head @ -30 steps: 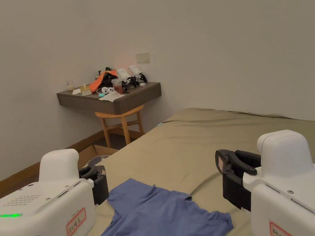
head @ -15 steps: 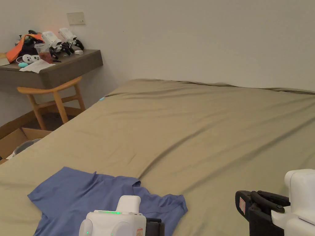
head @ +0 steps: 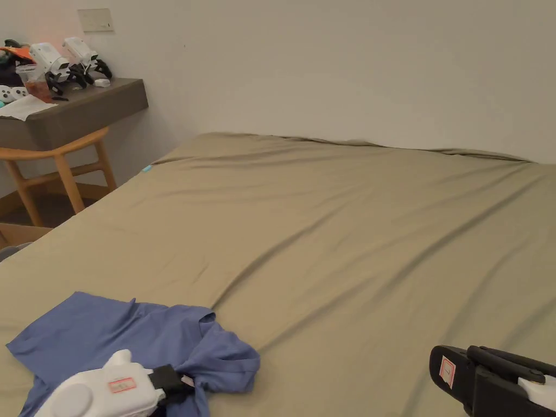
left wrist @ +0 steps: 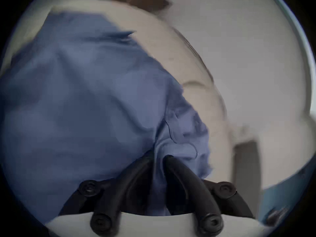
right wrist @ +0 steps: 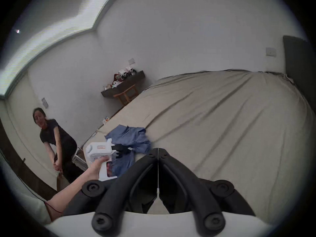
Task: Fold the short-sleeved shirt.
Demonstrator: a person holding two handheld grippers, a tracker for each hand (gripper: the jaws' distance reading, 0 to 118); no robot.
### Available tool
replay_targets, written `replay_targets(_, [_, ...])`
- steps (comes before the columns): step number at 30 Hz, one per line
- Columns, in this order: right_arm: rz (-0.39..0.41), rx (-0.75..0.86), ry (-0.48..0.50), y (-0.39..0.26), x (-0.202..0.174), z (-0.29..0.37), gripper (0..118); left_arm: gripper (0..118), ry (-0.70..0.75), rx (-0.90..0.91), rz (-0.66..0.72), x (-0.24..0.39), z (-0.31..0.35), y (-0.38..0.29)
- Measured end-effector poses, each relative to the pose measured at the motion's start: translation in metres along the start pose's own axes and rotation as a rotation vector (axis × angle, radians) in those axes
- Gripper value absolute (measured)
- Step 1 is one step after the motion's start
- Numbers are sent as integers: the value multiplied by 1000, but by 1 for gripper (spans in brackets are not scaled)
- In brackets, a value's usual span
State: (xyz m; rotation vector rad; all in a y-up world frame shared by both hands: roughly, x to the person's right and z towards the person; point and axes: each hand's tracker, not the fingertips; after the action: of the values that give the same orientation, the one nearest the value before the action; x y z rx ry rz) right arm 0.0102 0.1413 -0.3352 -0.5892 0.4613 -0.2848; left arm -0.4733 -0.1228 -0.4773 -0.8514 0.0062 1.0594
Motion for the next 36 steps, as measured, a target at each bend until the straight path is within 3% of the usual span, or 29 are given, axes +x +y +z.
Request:
replay_targets(2, [-7, 41, -37, 3, 6, 23, 3, 4, -58, 48, 127, 10, 16, -5])
replay_targets(6, [-1, 136, -124, 7, 19, 80, 3, 4, 57, 107, -232, 73, 48, -8])
replay_targets(8, [4, 169, -170, 8, 28, 110, 3, 4, 63, 140, -282, 109, 58, -13])
replay_targets(14, [141, 275, -553, 12, 42, 208, 3, 4, -36, 97, -551, 237, 52, -91])
replay_targets(20, [149, 386, -768, 1, 48, 316, 3, 4, -176, -162, -750, 349, -14, -249])
replay_targets(24, [102, 420, -836, -13, 54, 370, 3, 4, -207, -362, -927, 394, -52, -382])
replay_targets(29, [77, 418, -914, -29, 66, 407, 3, 4, -249, -609, -1027, 384, -71, -551])
replay_targets(32, [36, 411, -904, -37, 76, 413, 3, 6, -261, -786, -1078, 350, -79, -613])
replay_targets(33, [25, 402, -892, -38, 81, 411, 3, 25, -273, -805, -1058, 340, -80, -622])
replay_targets(34, [22, 394, -881, -40, 83, 409, 3, 90, -325, -804, -998, 332, -79, -625])
replay_targets(35, [23, 389, -873, -42, 84, 407, 3, 118, -376, -834, -915, 326, -77, -626])
replay_targets(36, [25, 386, -867, -44, 85, 404, 3, 118, -475, -870, -805, 325, -73, -625])
